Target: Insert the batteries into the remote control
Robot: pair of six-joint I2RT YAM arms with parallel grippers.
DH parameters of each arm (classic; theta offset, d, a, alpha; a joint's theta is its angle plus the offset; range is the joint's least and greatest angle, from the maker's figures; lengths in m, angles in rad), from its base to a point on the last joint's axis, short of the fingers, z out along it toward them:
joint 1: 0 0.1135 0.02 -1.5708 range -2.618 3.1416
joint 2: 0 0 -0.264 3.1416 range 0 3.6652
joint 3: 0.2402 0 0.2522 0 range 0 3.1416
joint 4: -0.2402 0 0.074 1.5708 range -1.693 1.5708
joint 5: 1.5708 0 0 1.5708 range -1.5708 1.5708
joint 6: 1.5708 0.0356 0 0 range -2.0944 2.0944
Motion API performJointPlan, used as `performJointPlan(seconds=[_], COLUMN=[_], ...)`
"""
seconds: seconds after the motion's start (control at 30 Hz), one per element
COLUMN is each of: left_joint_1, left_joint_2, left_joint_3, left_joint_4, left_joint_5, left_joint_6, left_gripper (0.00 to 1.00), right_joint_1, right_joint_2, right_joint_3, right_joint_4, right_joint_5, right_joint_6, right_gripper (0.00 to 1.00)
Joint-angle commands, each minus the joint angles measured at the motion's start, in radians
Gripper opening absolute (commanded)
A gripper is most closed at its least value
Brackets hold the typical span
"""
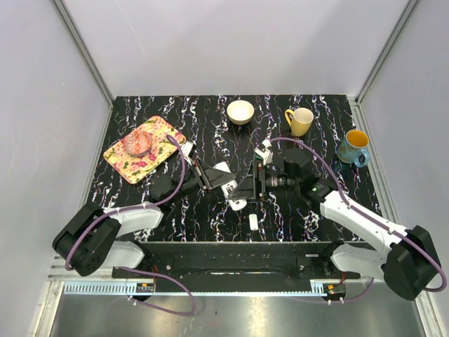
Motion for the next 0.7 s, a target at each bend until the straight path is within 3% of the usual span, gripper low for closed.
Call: performJointPlan(seconds=[0.0,0.1,0.3,0.5,0.6,0.67], left_joint_1=[0.006,0.011,0.034,0.045,0.051,0.052], left_joint_2=[0.0,0.009,-0.015,-0.072,-0.118,-0.146], left_joint_3=[0.001,-0.007,-0.036,-0.089,-0.117,-0.128], left_joint_4=[0.335,0.344,0.34,0.285,0.22,0.165], left_joint_5=[-0.025,-0.023,-0.017,0.0,0.011,0.008], left_joint_6=[0.015,0.012,0.012,0.043,0.073,0.096], left_gripper=[0.0,0.0,0.0,0.0,0.0,0.0], right_joint_1=[-0.006,-0.021,-0.148,-0.157,-0.157,-0.157], right_joint_2=[-0.053,-0.076,-0.162,-0.055,0.044,0.079], right_joint_3=[0.061,0.104,0.235,0.307,0.296,0.298], right_joint_4=[-0.001,-0.058,-0.361,-0.626,-0.629,-0.608], right_joint_5=[-0.013,0.006,0.095,0.579,0.648,0.611], right_joint_6=[-0.032,-0.077,-0.268,-0.439,-0.468,-0.477], right_gripper=[0.87,0.93,0.95,0.84,0.77,0.75])
